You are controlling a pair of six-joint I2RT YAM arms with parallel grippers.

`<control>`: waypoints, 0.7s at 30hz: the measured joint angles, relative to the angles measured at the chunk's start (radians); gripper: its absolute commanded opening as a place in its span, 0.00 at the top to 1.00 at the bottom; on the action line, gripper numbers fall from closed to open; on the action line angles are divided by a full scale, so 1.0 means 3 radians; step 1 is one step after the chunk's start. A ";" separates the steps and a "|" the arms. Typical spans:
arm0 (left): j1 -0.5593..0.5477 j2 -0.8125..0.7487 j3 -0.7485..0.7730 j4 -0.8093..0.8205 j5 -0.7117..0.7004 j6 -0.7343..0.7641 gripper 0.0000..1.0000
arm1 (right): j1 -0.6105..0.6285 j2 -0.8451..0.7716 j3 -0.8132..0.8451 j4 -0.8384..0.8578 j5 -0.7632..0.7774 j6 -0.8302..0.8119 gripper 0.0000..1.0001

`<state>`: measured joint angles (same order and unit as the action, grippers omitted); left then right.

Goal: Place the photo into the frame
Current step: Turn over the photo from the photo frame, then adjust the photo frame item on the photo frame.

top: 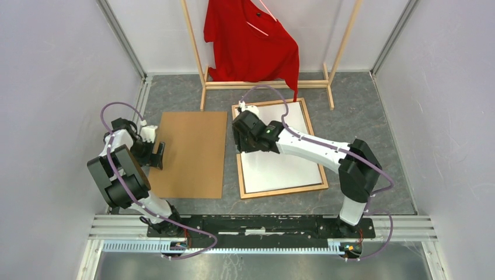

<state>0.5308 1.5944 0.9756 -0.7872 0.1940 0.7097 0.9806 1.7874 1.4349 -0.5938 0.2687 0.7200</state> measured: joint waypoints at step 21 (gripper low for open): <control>0.0000 0.0015 0.0000 0.0001 -0.0001 -0.0001 0.00 | -0.0735 0.1349 0.1325 0.0947 -0.0991 -0.0399 0.78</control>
<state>0.5308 1.5990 0.9756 -0.7868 0.1936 0.7094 0.7601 2.1921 1.8324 -0.3096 -0.0284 0.6003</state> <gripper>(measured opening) 0.996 0.238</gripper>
